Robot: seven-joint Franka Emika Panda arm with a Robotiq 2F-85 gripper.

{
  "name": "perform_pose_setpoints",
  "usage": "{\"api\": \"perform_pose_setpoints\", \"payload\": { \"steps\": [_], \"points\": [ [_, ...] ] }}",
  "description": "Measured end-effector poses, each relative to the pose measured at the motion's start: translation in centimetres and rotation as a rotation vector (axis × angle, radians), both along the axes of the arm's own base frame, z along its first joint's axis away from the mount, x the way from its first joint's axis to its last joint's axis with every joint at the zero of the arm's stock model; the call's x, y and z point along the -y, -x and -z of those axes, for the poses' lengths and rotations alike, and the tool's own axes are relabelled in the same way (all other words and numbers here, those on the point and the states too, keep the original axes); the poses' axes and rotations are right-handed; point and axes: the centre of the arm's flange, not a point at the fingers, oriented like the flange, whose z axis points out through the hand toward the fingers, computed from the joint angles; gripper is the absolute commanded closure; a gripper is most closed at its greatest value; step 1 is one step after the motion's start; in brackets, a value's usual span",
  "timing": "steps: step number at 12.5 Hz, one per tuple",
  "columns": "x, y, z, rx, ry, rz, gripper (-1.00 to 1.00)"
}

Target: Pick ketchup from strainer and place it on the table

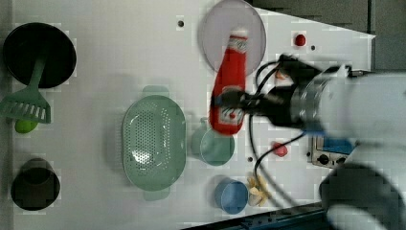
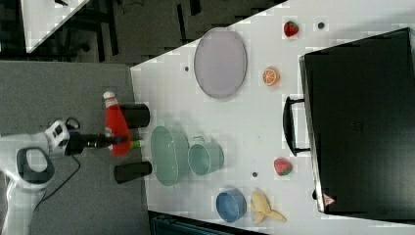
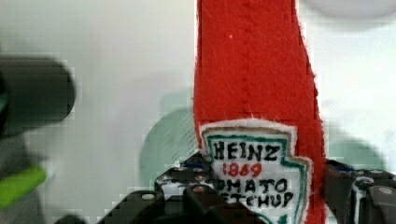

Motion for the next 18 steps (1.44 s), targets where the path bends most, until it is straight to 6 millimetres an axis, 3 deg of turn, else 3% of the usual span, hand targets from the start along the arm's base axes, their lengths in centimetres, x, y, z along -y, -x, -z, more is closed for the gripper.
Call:
{"api": "perform_pose_setpoints", "payload": {
  "steps": [3, 6, 9, 11, 13, 14, 16, 18],
  "points": [
    [9.6, -5.6, 2.8, -0.040, 0.026, 0.074, -0.21],
    [22.7, -9.0, 5.5, -0.080, 0.067, 0.202, -0.21],
    [35.0, -9.3, 7.0, -0.106, 0.104, 0.248, -0.21],
    [41.2, -7.3, 8.6, -0.132, 0.117, 0.288, -0.21],
    [44.5, -4.3, 11.6, -0.185, 0.114, 0.327, -0.21],
    [45.0, -3.3, 13.3, -0.195, 0.117, 0.333, -0.21],
    [44.1, -1.9, 16.6, -0.184, 0.115, 0.317, -0.21],
    [41.5, -1.0, 19.5, -0.159, 0.107, 0.271, -0.21]
  ]
}}
